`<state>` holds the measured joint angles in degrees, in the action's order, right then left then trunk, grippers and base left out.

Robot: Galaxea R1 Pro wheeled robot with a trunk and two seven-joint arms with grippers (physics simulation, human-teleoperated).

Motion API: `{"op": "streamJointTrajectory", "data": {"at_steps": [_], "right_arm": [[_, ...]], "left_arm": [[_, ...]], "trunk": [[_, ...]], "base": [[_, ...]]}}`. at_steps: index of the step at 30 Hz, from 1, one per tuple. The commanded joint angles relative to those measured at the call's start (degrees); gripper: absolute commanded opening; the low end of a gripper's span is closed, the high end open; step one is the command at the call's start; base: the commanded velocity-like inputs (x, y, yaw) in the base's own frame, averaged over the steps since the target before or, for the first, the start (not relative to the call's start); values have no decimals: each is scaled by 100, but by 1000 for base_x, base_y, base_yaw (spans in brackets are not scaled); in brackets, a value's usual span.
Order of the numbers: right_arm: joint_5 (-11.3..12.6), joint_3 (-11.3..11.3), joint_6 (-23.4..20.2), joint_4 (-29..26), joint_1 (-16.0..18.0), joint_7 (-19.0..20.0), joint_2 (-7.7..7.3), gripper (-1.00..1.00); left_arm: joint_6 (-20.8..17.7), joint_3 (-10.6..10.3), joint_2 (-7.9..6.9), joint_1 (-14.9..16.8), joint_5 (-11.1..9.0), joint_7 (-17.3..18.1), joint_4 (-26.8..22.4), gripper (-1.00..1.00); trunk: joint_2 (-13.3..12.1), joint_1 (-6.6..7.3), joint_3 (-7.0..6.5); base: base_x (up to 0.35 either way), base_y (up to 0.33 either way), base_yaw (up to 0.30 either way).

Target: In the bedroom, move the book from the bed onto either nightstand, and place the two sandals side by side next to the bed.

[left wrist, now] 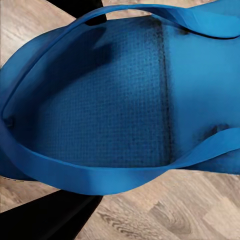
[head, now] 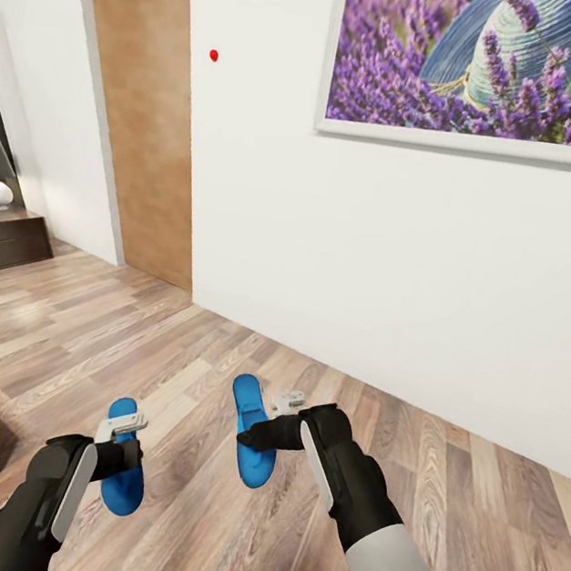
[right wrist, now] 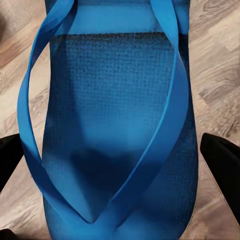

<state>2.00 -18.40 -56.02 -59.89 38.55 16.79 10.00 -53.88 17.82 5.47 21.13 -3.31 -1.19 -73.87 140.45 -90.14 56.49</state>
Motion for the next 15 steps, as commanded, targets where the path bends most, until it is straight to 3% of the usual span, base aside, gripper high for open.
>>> {"op": "streamJointTrajectory", "data": {"at_steps": [1, 10, 15], "right_arm": [[26, -1, -29, -5, 3, -9, 0, -100], [20, -11, -25, -5, -4, -3, 0, -100], [19, -14, -31, -5, -3, -1, 0, -100]], "left_arm": [[-26, 13, 4, 5, -38, -10, -3, -100], [13, 30, -2, 5, -39, -21, 148, -100], [182, 93, 32, 5, -238, -21, 260, -100]], "trunk": [[2, -2, 6], [2, -2, 6], [2, -2, 6]], "base": [[326, -6, 271], [326, -1, 276], [326, 0, 281]]}}
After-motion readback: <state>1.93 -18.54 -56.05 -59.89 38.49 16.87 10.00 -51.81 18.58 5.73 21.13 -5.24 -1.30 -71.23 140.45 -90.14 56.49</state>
